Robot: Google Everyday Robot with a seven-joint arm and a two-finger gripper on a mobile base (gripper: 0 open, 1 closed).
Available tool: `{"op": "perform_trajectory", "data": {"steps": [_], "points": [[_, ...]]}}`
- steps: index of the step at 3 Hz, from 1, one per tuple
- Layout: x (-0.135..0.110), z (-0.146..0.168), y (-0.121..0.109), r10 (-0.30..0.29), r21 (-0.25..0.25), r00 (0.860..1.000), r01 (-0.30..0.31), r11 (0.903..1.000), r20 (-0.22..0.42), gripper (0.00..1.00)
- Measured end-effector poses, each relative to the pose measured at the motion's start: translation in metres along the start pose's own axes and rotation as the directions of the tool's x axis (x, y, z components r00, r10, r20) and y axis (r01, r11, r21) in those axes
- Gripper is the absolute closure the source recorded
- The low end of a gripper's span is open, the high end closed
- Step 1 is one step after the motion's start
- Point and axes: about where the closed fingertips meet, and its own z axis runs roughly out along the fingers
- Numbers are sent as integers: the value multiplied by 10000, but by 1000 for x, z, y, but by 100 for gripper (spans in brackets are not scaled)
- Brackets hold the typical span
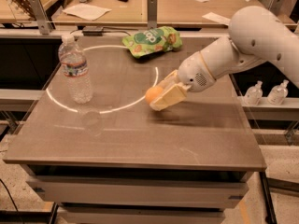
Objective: Move orange near water bottle
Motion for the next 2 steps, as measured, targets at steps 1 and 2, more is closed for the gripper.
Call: {"op": "perform_trajectory", "data": {"steps": [1, 2], "points": [[-25, 22, 6, 305, -429, 9954, -267, 9987, 913, 100], [-25, 22, 6, 304, -431, 9954, -266, 9987, 913, 100]]}}
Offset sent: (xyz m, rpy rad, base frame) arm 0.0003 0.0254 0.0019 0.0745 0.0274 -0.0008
